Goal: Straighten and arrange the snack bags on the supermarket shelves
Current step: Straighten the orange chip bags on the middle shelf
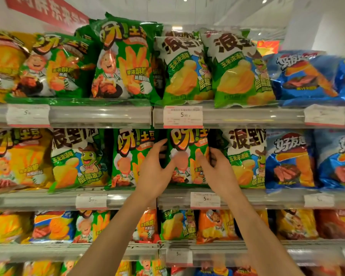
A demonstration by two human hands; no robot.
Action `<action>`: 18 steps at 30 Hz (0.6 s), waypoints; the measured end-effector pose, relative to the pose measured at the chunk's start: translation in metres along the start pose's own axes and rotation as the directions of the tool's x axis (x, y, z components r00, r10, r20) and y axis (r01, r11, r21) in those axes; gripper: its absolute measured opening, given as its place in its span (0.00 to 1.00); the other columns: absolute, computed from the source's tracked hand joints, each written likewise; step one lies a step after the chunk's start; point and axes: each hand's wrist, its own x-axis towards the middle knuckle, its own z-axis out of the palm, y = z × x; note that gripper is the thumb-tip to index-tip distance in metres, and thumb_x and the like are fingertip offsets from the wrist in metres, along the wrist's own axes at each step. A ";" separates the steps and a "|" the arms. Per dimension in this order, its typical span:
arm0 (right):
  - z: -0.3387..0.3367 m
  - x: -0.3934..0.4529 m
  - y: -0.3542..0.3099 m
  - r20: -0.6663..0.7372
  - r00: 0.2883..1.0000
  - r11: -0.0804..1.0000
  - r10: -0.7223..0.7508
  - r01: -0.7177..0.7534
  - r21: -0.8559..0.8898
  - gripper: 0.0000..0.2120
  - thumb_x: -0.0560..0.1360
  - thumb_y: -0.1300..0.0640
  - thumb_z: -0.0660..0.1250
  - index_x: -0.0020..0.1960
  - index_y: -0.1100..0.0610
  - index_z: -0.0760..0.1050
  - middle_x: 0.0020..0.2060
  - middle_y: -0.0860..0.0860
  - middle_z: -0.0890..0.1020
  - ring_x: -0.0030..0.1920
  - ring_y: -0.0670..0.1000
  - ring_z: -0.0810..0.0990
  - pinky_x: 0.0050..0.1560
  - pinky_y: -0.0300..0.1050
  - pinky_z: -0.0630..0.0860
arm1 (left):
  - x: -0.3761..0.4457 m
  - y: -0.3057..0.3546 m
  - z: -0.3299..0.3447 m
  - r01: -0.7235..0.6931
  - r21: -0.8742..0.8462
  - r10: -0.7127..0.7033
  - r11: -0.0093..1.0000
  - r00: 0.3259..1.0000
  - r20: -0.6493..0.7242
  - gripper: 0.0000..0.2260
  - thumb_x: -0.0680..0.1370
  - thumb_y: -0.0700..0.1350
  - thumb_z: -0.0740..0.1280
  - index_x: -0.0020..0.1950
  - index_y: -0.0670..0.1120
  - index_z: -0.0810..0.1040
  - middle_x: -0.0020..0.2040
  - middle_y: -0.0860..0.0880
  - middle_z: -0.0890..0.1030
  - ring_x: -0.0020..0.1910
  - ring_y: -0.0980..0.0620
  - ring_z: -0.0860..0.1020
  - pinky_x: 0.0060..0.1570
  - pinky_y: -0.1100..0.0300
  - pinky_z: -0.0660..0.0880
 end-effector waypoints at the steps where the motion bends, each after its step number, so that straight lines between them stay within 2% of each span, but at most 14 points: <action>1: -0.002 0.000 -0.002 -0.005 1.000 1.000 -0.003 0.003 0.012 0.20 0.80 0.42 0.66 0.68 0.50 0.75 0.54 0.42 0.84 0.54 0.43 0.82 0.59 0.49 0.80 | 0.000 0.000 -0.003 -0.004 -0.016 0.004 1.000 1.000 -0.004 0.29 0.79 0.55 0.71 0.78 0.52 0.67 0.70 0.53 0.76 0.64 0.54 0.77 0.63 0.51 0.78; 4: -0.005 -0.006 -0.005 -0.013 1.000 0.999 0.008 -0.007 0.037 0.20 0.78 0.40 0.68 0.65 0.49 0.76 0.54 0.41 0.83 0.52 0.40 0.82 0.56 0.42 0.81 | -0.001 -0.003 -0.010 0.001 -0.063 0.000 0.998 1.000 0.013 0.28 0.79 0.56 0.72 0.77 0.52 0.70 0.68 0.56 0.77 0.61 0.59 0.77 0.60 0.57 0.78; 7: -0.007 -0.015 -0.009 0.023 0.999 0.995 0.043 -0.045 0.090 0.19 0.76 0.38 0.69 0.64 0.43 0.73 0.53 0.38 0.82 0.48 0.32 0.81 0.42 0.27 0.77 | -0.003 -0.005 -0.016 0.021 -0.122 -0.016 0.992 0.999 0.041 0.27 0.78 0.55 0.73 0.75 0.53 0.71 0.64 0.59 0.77 0.59 0.65 0.75 0.55 0.65 0.75; 10: -0.007 -0.024 -0.012 0.061 0.994 0.987 0.087 -0.095 0.130 0.16 0.75 0.37 0.70 0.59 0.42 0.77 0.49 0.37 0.85 0.47 0.33 0.82 0.43 0.29 0.78 | -0.006 -0.009 -0.024 0.044 -0.169 -0.031 0.985 0.996 0.079 0.26 0.78 0.54 0.73 0.75 0.53 0.72 0.65 0.57 0.77 0.60 0.63 0.76 0.60 0.61 0.76; 12: -0.004 -0.030 -0.014 0.074 0.991 0.984 0.111 -0.121 0.133 0.13 0.74 0.35 0.69 0.55 0.40 0.78 0.45 0.33 0.85 0.46 0.33 0.83 0.42 0.28 0.77 | -0.007 -0.012 -0.029 0.050 -0.169 -0.032 0.984 0.994 0.107 0.25 0.78 0.54 0.73 0.74 0.52 0.72 0.65 0.55 0.77 0.60 0.61 0.76 0.60 0.61 0.76; 15: 0.000 -0.039 -0.013 0.066 0.988 0.972 0.138 -0.148 0.183 0.15 0.73 0.37 0.70 0.56 0.42 0.78 0.45 0.33 0.85 0.46 0.33 0.83 0.41 0.27 0.76 | -0.010 -0.017 -0.035 0.036 -0.120 -0.015 0.992 0.985 0.170 0.25 0.78 0.55 0.73 0.73 0.51 0.73 0.62 0.53 0.78 0.57 0.61 0.77 0.52 0.68 0.76; 18: 0.005 -0.049 -0.013 0.047 0.983 0.957 0.178 -0.184 0.225 0.18 0.74 0.41 0.72 0.61 0.47 0.77 0.50 0.40 0.86 0.48 0.35 0.84 0.44 0.30 0.78 | -0.015 -0.024 -0.042 0.037 -0.122 -0.008 0.992 0.973 0.229 0.25 0.77 0.56 0.73 0.72 0.52 0.73 0.60 0.54 0.78 0.54 0.62 0.78 0.46 0.73 0.75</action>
